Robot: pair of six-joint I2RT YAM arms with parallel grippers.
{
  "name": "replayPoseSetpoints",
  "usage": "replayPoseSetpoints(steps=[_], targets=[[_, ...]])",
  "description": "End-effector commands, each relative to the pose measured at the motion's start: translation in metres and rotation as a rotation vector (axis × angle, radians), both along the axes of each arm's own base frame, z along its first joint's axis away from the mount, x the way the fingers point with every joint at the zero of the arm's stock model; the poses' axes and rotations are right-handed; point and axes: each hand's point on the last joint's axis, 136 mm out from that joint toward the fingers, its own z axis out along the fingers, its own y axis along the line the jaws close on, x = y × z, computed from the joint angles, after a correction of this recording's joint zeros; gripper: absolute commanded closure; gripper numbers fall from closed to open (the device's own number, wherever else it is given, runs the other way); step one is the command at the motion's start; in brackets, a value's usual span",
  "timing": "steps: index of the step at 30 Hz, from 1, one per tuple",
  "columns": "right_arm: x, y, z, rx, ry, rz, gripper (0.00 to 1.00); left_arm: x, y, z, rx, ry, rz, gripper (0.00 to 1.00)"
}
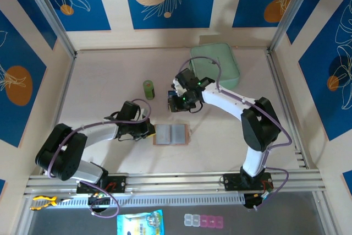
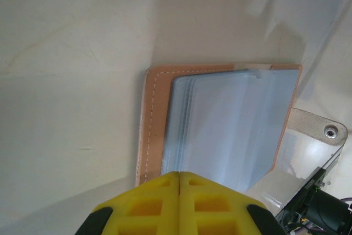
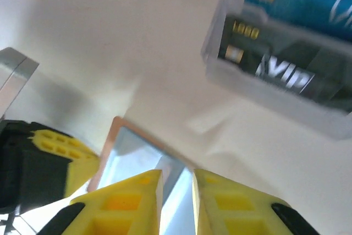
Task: Take the credit cards out of the card holder
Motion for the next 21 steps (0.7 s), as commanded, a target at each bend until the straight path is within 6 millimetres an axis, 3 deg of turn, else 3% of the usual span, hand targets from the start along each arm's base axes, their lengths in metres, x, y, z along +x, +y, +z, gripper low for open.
replayPoseSetpoints(steps=[1,7,10,21], targets=[[-0.02,0.022,0.022,0.143,0.104,-0.081,0.76,-0.007,-0.002,-0.004,-0.008,0.029,-0.019,0.97],[-0.052,0.042,0.016,0.226,0.227,-0.072,0.74,-0.014,0.003,-0.016,0.024,0.054,-0.023,0.98],[-0.058,0.05,0.009,0.24,0.263,-0.086,0.65,-0.015,0.003,-0.021,0.029,0.071,-0.028,0.98],[-0.078,0.067,-0.021,0.178,0.34,-0.05,0.67,-0.019,0.009,-0.025,0.069,0.082,-0.037,0.98]])
